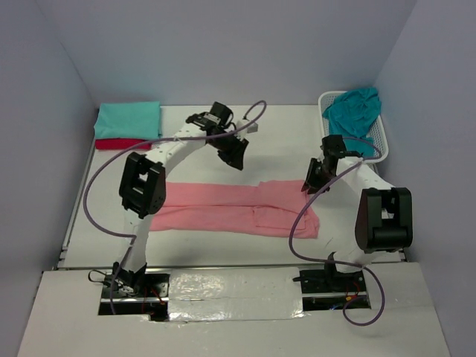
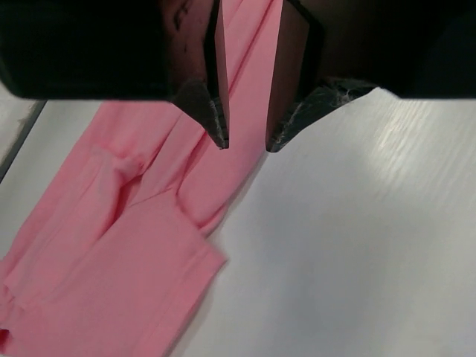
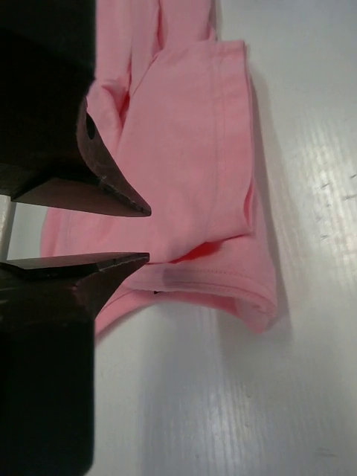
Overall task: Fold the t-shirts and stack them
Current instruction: Fold the other side of the tshirt into a rectangle
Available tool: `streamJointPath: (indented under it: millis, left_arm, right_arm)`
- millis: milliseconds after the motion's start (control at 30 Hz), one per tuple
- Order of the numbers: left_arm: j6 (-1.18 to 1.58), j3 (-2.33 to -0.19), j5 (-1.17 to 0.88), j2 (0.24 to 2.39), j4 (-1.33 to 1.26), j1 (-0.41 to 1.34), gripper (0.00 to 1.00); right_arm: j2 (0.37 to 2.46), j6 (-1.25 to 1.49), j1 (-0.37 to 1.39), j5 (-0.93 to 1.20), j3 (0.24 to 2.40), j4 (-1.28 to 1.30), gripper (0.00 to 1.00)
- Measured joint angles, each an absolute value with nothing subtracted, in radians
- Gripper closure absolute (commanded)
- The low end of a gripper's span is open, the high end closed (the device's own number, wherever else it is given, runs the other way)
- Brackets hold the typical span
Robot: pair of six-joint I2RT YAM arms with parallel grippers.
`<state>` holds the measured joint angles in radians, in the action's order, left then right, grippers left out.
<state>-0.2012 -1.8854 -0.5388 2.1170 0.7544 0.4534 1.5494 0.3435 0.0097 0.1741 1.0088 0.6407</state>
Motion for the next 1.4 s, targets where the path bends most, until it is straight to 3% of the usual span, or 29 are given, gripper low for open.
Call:
streamJointPath:
  millis: [400,800,1133,1167,1333,1400]
  left_arm:
    - [-0.066,-1.91,-0.562,2.281,0.714,0.673,0.61]
    - [-0.052,-1.898,-0.448,2.291,0.714,0.692,0.59]
    - [-0.051,-1.881,-0.494,2.291,0.72,0.693,0.59]
    - [-0.049,-1.869,-0.505,2.291,0.716,0.694,0.6]
    - [-0.051,-1.85,-0.523,2.291,0.729,0.7,0.97]
    - [-0.057,-1.866,-0.525,2.291,0.741,0.7,1.0]
  right_arm:
    - [1.551,0.36,0.01,0.226,0.855,0.581,0.65]
    - [1.551,0.361,0.01,0.22,0.855,0.562,0.54]
    - [1.551,0.345,0.01,0.198,0.855,0.563,0.63]
    - [1.551,0.345,0.01,0.199,0.855,0.563,0.69]
    - [1.551,0.337,0.01,0.199,0.855,0.564,0.93]
    - [1.55,0.334,0.01,0.197,0.855,0.567,1.0]
